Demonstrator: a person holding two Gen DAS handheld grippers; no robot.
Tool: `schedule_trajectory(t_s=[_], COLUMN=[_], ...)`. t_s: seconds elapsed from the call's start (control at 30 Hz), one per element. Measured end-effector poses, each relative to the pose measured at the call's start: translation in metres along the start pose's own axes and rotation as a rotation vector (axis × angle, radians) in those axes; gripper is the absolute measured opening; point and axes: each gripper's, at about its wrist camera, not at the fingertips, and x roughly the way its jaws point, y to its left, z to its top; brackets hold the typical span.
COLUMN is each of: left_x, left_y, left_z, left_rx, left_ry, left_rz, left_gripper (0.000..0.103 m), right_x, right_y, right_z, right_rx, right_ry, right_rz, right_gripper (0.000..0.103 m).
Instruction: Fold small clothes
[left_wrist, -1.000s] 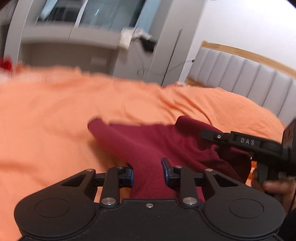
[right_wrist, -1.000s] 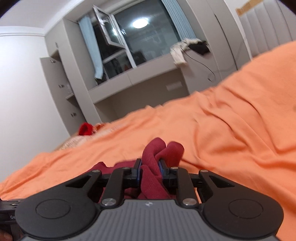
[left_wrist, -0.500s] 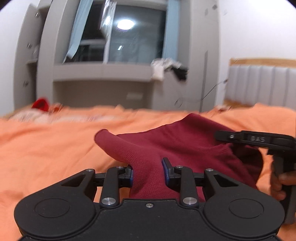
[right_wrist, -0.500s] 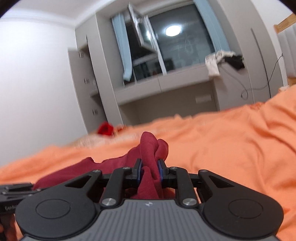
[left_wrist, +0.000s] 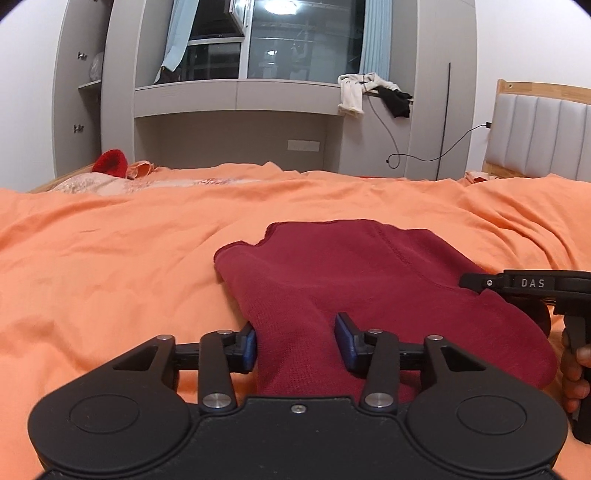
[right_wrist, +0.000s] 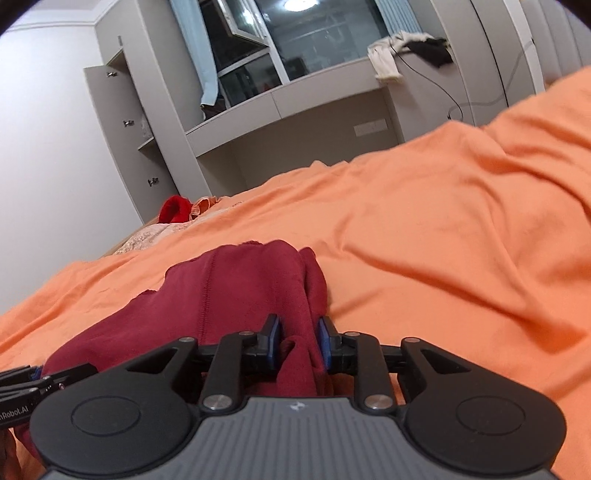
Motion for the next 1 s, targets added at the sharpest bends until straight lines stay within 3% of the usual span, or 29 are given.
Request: schedule_trajectory(t_s=[0.07,0.2,0.33,0.53,0.87,1.0], left_x=[-0.001,-0.002,-0.005,-0.007,-0.008,-0.008], left_y=[0.000,0.002,0.003,0.013,0.018,0.021], left_z=[-0.001,-0.002,0.000,0.000,0.000,0.001], left_rx=[-0.003,-0.021,-0.048,-0.127,-0.169,-0.184], left_ry=[0.004,0.013,0.025,0.046,0.061,0.064], left_rz=[0.019,0.043,0.086,0.091,0.102,0.096], left_gripper=[0.057,0.064,0.083,0.094,0.102,0.102], right_x=[-0.001,0.000,-0.003,-0.003,-0.006,-0.011], right_y=[0.000,0.000,-0.003,-0.009,-0.012,-0.010], right_z=[-0.001,-0.001,0.000,0.000,-0.001,-0.001], right_rx=[0.003,0.009,0.034,0.067,0.095,0.096], right_ry=[-0.002,-0.008,-0.012,-0.020,-0.032,-0.048], right_rz=[-0.003,-0.012,-0.013,-0.020,0.000,0.007], right_gripper=[0.028,0.035,0.045,0.058,0.091,0.099])
